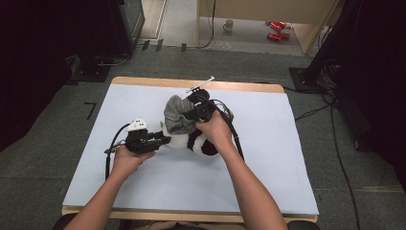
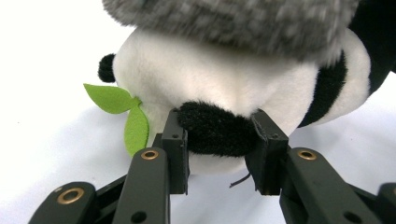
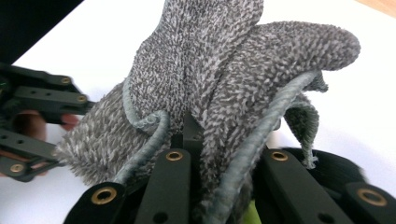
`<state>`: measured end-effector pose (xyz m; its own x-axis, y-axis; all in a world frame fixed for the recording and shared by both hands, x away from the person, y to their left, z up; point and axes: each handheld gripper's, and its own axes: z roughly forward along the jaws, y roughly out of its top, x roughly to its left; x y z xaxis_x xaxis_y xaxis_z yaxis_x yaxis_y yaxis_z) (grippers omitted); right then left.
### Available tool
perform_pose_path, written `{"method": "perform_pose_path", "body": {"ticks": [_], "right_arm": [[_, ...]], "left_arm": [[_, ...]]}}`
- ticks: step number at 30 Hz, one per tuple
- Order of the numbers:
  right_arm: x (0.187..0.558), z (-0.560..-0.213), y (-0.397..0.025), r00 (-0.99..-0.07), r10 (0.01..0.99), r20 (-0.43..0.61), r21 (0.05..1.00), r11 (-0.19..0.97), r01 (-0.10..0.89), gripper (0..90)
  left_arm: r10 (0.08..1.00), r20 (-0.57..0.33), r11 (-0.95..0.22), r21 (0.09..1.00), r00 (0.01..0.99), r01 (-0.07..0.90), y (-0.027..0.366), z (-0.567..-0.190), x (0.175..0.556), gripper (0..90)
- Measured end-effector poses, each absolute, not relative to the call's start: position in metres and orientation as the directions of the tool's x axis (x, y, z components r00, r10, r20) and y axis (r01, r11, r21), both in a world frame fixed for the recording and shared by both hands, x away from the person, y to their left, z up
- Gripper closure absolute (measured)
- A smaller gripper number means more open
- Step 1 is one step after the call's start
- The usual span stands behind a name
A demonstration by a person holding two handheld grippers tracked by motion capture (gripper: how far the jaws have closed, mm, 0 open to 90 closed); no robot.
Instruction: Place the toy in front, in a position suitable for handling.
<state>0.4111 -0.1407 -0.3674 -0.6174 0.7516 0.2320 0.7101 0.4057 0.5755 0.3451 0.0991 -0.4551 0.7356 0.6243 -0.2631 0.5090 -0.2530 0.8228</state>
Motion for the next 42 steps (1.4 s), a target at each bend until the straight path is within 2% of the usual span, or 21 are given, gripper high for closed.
{"method": "perform_pose_path", "body": {"ticks": [4,8,12,18,24,28,32,36,39,42], "right_arm": [[0.417,-0.369,-0.157,-0.58,0.792,0.192,0.552,0.402,0.73,79.8],[0.422,-0.376,-0.178,-0.51,0.831,0.22,0.524,0.341,0.781,79.8],[0.423,-0.373,-0.189,-0.476,0.853,0.217,0.543,0.3,0.784,79.8],[0.411,-0.342,-0.177,-0.537,0.806,0.25,0.645,0.275,0.713,80.0],[0.401,-0.323,-0.152,-0.602,0.756,0.257,0.687,0.295,0.664,80.1],[0.397,-0.318,-0.133,-0.646,0.698,0.31,0.7,0.292,0.651,80.0],[0.396,-0.325,-0.112,-0.671,0.652,0.353,0.678,0.316,0.664,80.0],[0.4,-0.351,-0.097,-0.67,0.663,0.334,0.601,0.398,0.693,80.0],[0.402,-0.368,-0.097,-0.668,0.691,0.276,0.564,0.446,0.695,80.0],[0.407,-0.371,-0.11,-0.648,0.704,0.291,0.563,0.422,0.711,79.8]], "left_arm": [[0.622,-0.264,-0.256,0.822,0.737,0.51,0.1,-0.455,0.345,64.3],[0.617,-0.263,-0.253,0.826,0.742,0.504,0.099,-0.455,0.344,64.3],[0.615,-0.256,-0.255,0.83,0.746,0.496,0.099,-0.454,0.343,64.3],[0.62,-0.264,-0.247,0.828,0.739,0.503,0.098,-0.452,0.342,64.5],[0.627,-0.258,-0.241,0.833,0.735,0.499,0.097,-0.45,0.341,64.7],[0.627,-0.259,-0.241,0.832,0.734,0.499,0.097,-0.45,0.341,64.7],[0.627,-0.251,-0.245,0.835,0.737,0.493,0.096,-0.449,0.341,64.7],[0.628,-0.252,-0.244,0.835,0.736,0.494,0.096,-0.448,0.341,64.6],[0.627,-0.26,-0.258,0.82,0.734,0.511,0.097,-0.449,0.342,64.7],[0.626,-0.261,-0.251,0.825,0.735,0.507,0.096,-0.45,0.342,64.8]]}}
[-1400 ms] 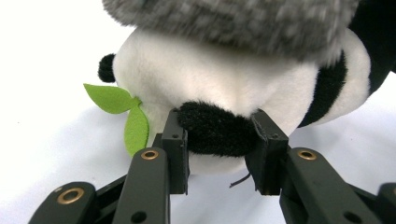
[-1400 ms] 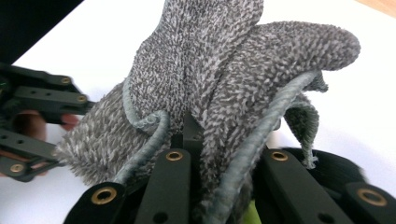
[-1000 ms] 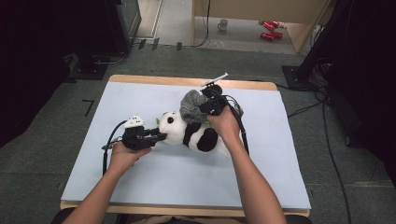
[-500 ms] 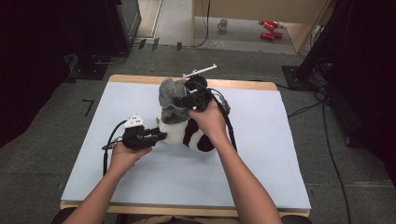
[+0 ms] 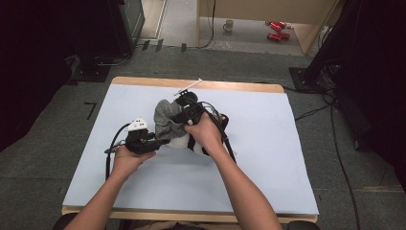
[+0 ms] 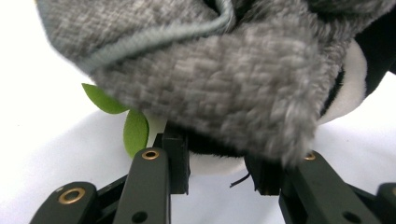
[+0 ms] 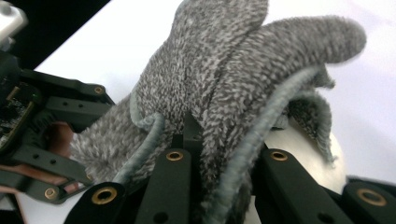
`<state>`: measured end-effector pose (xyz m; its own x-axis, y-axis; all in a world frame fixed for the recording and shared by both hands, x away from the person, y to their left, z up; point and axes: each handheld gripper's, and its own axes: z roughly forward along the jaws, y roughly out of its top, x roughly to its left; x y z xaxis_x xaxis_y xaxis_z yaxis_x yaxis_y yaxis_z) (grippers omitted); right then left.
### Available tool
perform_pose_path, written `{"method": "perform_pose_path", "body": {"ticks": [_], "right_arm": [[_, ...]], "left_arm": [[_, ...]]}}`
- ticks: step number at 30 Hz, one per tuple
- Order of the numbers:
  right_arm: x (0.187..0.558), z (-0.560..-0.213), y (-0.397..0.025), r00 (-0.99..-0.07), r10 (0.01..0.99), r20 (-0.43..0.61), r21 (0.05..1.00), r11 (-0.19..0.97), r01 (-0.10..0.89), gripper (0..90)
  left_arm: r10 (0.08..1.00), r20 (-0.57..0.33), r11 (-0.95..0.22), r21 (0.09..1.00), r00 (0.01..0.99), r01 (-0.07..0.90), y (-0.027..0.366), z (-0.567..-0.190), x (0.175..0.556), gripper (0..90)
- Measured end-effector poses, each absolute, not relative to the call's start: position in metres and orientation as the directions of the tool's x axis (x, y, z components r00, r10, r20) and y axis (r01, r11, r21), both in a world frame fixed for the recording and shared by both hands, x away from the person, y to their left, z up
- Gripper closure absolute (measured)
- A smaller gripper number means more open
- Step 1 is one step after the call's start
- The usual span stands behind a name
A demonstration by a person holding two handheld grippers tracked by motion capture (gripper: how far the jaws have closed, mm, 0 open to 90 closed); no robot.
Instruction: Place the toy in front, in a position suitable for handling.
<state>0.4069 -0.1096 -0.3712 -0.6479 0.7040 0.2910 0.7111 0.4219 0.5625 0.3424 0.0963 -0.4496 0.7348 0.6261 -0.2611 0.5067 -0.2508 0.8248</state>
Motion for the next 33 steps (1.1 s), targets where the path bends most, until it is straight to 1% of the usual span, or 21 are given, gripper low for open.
{"method": "perform_pose_path", "body": {"ticks": [1,2,6,11,15,17,20,26,29,31,33], "right_arm": [[0.408,-0.371,-0.114,-0.64,0.703,0.311,0.561,0.408,0.72,79.8],[0.409,-0.371,-0.116,-0.64,0.704,0.307,0.561,0.409,0.72,79.8],[0.408,-0.366,-0.125,-0.647,0.732,0.214,0.562,0.449,0.695,79.9],[0.41,-0.368,-0.135,-0.633,0.744,0.216,0.555,0.44,0.706,80.0],[0.414,-0.369,-0.145,-0.604,0.776,0.181,0.539,0.436,0.721,79.9],[0.416,-0.372,-0.152,-0.587,0.795,0.15,0.513,0.445,0.734,80.0],[0.421,-0.379,-0.166,-0.543,0.822,0.172,0.493,0.405,0.77,79.7],[0.426,-0.38,-0.176,-0.512,0.844,0.161,0.499,0.378,0.78,79.6],[0.426,-0.378,-0.176,-0.514,0.844,0.154,0.505,0.38,0.775,79.7],[0.426,-0.376,-0.174,-0.53,0.84,0.12,0.504,0.408,0.761,79.7],[0.427,-0.372,-0.175,-0.52,0.847,0.112,0.509,0.4,0.762,79.9]], "left_arm": [[0.629,-0.259,-0.251,0.824,0.733,0.508,0.096,-0.45,0.342,64.7],[0.63,-0.258,-0.255,0.822,0.732,0.51,0.096,-0.45,0.343,64.8],[0.629,-0.271,-0.254,0.815,0.729,0.522,0.097,-0.451,0.344,64.8],[0.63,-0.274,-0.257,0.809,0.726,0.529,0.098,-0.453,0.345,64.8],[0.628,-0.281,-0.258,0.805,0.725,0.535,0.099,-0.454,0.345,64.9],[0.625,-0.281,-0.259,0.805,0.728,0.534,0.099,-0.454,0.345,64.9],[0.622,-0.282,-0.259,0.806,0.731,0.532,0.098,-0.453,0.344,64.9],[0.611,-0.289,-0.263,0.804,0.737,0.533,0.099,-0.454,0.344,64.8],[0.604,-0.295,-0.267,0.8,0.74,0.537,0.099,-0.455,0.343,64.8],[0.602,-0.294,-0.271,0.799,0.742,0.537,0.1,-0.455,0.343,64.7],[0.603,-0.29,-0.278,0.797,0.743,0.537,0.1,-0.455,0.342,64.7]]}}
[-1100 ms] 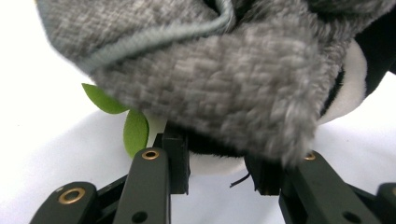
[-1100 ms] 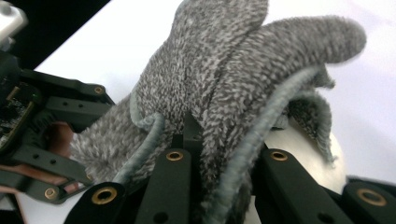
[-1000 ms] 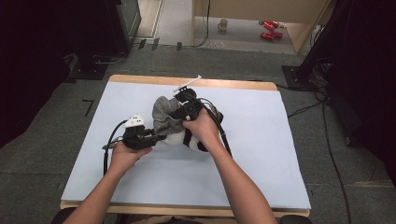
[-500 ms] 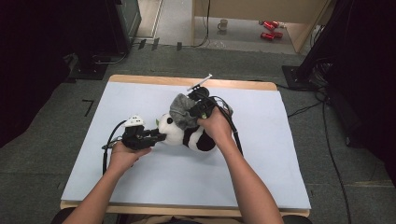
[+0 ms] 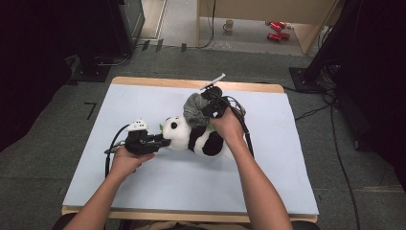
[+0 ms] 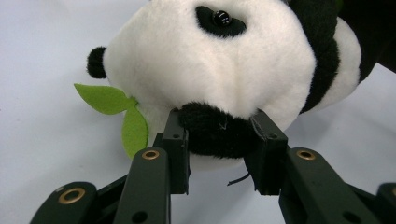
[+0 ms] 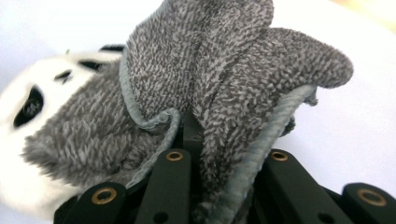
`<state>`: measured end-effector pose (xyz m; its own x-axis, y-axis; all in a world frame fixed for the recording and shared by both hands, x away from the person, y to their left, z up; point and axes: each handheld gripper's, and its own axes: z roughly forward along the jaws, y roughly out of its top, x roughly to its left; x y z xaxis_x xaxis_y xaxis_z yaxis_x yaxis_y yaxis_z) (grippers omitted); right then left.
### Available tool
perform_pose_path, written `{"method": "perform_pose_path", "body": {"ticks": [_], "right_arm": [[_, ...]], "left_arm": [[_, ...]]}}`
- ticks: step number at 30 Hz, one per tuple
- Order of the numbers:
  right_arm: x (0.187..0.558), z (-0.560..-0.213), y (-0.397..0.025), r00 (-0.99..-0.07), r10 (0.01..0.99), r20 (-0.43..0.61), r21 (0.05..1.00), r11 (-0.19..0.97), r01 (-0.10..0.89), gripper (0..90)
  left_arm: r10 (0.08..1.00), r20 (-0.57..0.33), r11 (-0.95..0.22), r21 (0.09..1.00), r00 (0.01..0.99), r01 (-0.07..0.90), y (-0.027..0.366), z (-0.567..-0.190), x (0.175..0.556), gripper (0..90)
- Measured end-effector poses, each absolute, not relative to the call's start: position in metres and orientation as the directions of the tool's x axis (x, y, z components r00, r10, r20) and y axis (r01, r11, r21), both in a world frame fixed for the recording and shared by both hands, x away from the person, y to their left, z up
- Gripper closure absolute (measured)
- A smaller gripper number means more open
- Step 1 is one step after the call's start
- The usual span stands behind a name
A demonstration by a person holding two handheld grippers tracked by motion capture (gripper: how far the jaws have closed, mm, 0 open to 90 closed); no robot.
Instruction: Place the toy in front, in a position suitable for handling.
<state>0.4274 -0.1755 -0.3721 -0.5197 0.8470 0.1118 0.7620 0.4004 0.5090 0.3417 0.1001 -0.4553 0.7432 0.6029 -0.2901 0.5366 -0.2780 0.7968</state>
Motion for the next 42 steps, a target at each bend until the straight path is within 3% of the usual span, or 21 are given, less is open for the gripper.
{"method": "perform_pose_path", "body": {"ticks": [9,19,26,32,42], "right_arm": [[0.422,-0.335,-0.205,-0.484,0.832,0.271,0.634,0.224,0.74,80.3],[0.407,-0.331,-0.206,-0.527,0.78,0.337,0.661,0.203,0.723,80.2],[0.403,-0.353,-0.195,-0.54,0.723,0.43,0.621,0.197,0.758,80.3],[0.399,-0.38,-0.183,-0.555,0.719,0.418,0.581,0.258,0.772,80.2],[0.4,-0.393,-0.183,-0.587,0.766,0.262,0.58,0.361,0.73,79.9]], "left_arm": [[0.593,-0.258,-0.325,0.79,0.763,0.52,0.104,-0.459,0.34,64.5],[0.585,-0.266,-0.331,0.784,0.766,0.525,0.106,-0.462,0.34,63.8],[0.587,-0.265,-0.335,0.781,0.765,0.527,0.106,-0.462,0.34,63.7],[0.589,-0.265,-0.34,0.776,0.763,0.532,0.106,-0.463,0.341,63.5],[0.587,-0.265,-0.34,0.776,0.765,0.531,0.105,-0.462,0.34,63.8]]}}
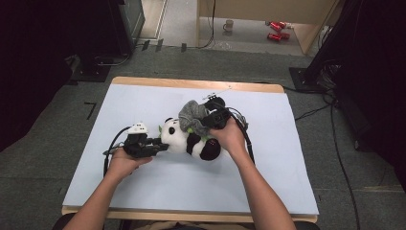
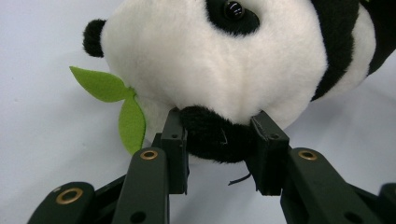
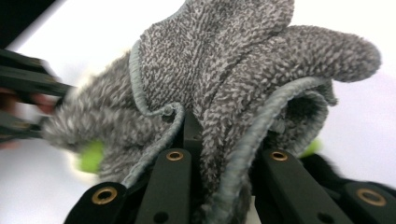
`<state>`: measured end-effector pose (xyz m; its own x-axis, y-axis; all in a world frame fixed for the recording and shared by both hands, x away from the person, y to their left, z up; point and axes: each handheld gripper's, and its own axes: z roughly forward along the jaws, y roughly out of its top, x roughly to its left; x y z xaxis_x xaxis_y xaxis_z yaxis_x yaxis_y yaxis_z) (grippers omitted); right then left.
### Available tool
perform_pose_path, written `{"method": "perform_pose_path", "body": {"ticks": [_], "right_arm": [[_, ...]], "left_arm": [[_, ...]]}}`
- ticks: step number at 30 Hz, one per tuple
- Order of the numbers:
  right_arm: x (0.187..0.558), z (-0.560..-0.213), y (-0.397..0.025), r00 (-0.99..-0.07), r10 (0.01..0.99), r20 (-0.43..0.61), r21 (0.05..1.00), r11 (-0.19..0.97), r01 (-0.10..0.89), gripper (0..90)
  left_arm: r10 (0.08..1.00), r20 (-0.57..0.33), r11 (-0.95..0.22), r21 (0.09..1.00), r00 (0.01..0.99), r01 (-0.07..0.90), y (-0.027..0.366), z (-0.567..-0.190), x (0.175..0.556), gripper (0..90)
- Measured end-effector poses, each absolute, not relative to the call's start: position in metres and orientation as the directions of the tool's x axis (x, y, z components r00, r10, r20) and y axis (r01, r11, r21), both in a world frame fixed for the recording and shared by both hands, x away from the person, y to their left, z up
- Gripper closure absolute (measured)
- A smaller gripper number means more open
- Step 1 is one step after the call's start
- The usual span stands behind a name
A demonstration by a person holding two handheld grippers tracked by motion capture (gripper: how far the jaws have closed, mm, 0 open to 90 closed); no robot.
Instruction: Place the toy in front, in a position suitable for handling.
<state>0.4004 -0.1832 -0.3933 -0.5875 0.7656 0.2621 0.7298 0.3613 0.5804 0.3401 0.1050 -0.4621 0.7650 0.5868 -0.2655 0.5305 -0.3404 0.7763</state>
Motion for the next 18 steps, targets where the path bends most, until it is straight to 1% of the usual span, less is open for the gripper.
{"method": "perform_pose_path", "body": {"ticks": [4,11,12,13,14,18], "right_arm": [[0.404,-0.396,-0.187,-0.584,0.773,0.246,0.586,0.362,0.725,79.9],[0.41,-0.395,-0.194,-0.548,0.805,0.23,0.592,0.331,0.735,79.8],[0.411,-0.394,-0.195,-0.54,0.811,0.223,0.593,0.327,0.736,79.8],[0.413,-0.392,-0.199,-0.523,0.833,0.181,0.597,0.33,0.731,79.8],[0.413,-0.392,-0.199,-0.523,0.833,0.181,0.597,0.33,0.731,79.8],[0.417,-0.392,-0.214,-0.465,0.872,0.15,0.578,0.304,0.757,80.0]], "left_arm": [[0.588,-0.275,-0.332,0.775,0.76,0.537,0.105,-0.462,0.34,64.0],[0.589,-0.29,-0.318,0.775,0.755,0.546,0.105,-0.462,0.341,64.0],[0.589,-0.291,-0.318,0.774,0.754,0.547,0.106,-0.462,0.341,64.1],[0.589,-0.292,-0.319,0.773,0.754,0.549,0.106,-0.462,0.341,64.1],[0.589,-0.294,-0.32,0.771,0.753,0.551,0.106,-0.462,0.341,64.1],[0.586,-0.29,-0.328,0.769,0.756,0.549,0.106,-0.462,0.341,64.1]]}}
